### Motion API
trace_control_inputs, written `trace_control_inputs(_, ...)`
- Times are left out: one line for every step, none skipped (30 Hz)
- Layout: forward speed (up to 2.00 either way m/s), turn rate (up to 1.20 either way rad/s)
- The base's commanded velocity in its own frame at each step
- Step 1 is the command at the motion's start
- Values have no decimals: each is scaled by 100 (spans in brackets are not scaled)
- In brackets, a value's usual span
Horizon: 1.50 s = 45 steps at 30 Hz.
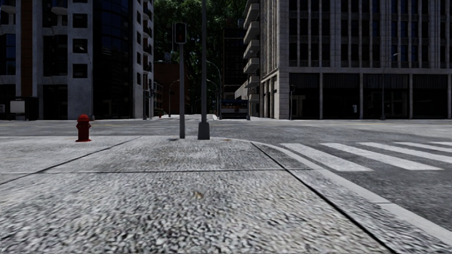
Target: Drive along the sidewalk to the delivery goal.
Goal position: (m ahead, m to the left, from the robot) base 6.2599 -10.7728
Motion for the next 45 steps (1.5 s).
trace_control_inputs(200, 0)
trace_control_inputs(200, 0)
trace_control_inputs(200, 0)
trace_control_inputs(200, 0)
trace_control_inputs(200, 0)
trace_control_inputs(200, 0)
trace_control_inputs(200, 0)
trace_control_inputs(200, 0)
trace_control_inputs(200, 0)
trace_control_inputs(200, 0)
trace_control_inputs(200, 0)
trace_control_inputs(200, 0)
trace_control_inputs(200, 0)
trace_control_inputs(200, 0)
trace_control_inputs(200, 0)
trace_control_inputs(200, -6)
trace_control_inputs(200, -8)
trace_control_inputs(200, -9)
trace_control_inputs(200, -14)
trace_control_inputs(200, -24)
trace_control_inputs(200, -24)
trace_control_inputs(200, -33)
trace_control_inputs(200, -36)
trace_control_inputs(200, -39)
trace_control_inputs(200, -44)
trace_control_inputs(200, -52)
trace_control_inputs(200, -55)
trace_control_inputs(192, -56)
trace_control_inputs(182, -57)
trace_control_inputs(174, -57)
trace_control_inputs(167, -57)
trace_control_inputs(164, -57)
trace_control_inputs(164, -57)
trace_control_inputs(163, -57)
trace_control_inputs(163, -57)
trace_control_inputs(161, -57)
trace_control_inputs(161, -57)
trace_control_inputs(160, -57)
trace_control_inputs(160, -57)
trace_control_inputs(160, -57)
trace_control_inputs(159, -57)
trace_control_inputs(159, -57)
trace_control_inputs(160, -57)
trace_control_inputs(161, -57)
trace_control_inputs(161, -57)
